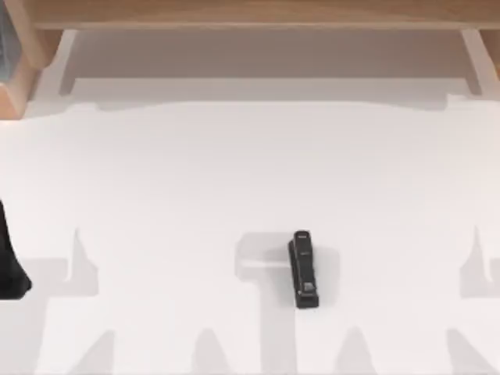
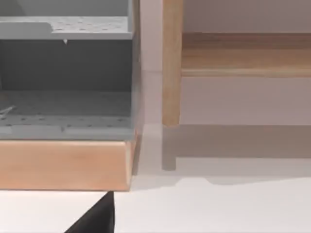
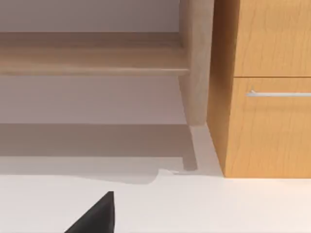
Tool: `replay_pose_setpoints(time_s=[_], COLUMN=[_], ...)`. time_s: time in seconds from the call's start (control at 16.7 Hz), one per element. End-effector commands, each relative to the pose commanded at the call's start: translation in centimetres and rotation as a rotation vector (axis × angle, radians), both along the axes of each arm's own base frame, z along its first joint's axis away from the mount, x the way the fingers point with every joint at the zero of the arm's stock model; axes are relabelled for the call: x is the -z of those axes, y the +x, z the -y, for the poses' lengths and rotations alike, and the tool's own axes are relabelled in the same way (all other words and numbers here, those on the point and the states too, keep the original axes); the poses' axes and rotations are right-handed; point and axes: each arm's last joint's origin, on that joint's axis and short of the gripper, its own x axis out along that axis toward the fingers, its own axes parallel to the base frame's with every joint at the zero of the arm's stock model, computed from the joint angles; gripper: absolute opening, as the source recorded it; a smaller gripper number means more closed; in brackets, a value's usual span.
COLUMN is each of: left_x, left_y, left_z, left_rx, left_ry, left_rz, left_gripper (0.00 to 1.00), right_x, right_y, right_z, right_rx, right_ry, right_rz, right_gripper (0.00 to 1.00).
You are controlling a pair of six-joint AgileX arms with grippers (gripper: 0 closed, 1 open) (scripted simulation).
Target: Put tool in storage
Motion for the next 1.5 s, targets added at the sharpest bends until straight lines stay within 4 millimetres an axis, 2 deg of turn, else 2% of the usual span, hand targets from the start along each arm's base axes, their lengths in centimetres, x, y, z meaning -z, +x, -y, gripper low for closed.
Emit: replay_pose_setpoints(time_s=[0.24,0.36,0.54,0.72,0.9,0.96,1.08,1.26,1.38,1.5], left_x=[0.0,0.0,0.0,0.0,0.0,0.0,0.0,0.0,0.0,0.0], left_y=[0.0,0.0,0.0,0.0,0.0,0.0,0.0,0.0,0.0,0.0], left_z=[0.0,0.0,0.0,0.0,0.0,0.0,0.0,0.0,0.0,0.0], left_rx=[0.000,0.000,0.000,0.000,0.000,0.000,0.000,0.000,0.000,0.000], left_ry=[0.000,0.000,0.000,0.000,0.000,0.000,0.000,0.000,0.000,0.000], left_rz=[0.000,0.000,0.000,0.000,0.000,0.000,0.000,0.000,0.000,0.000], left_gripper=[1.00,1.00,1.00,1.00,1.00,1.00,1.00,1.00,1.00,1.00], right_x=[-0.7,-2.4,-6.2,-10.1,-12.0,-11.9,-10.5,-5.8,-2.0,1.4], right_y=[0.1,0.3,1.5,4.7,10.4,12.8,17.6,23.6,26.4,28.1], right_z=[0.0,0.1,0.4,1.3,3.2,4.1,6.3,10.2,12.7,14.8], right_rx=[-0.007,-0.015,-0.014,0.003,0.020,0.023,0.021,0.009,0.002,-0.001], right_ry=[-0.028,-0.093,-0.253,-0.466,-0.703,-0.782,-0.935,-1.145,-1.271,-1.381], right_rz=[0.016,0.050,0.114,0.154,0.140,0.125,0.088,0.032,0.007,-0.005], right_gripper=[1.00,1.00,1.00,1.00,1.00,1.00,1.00,1.00,1.00,1.00])
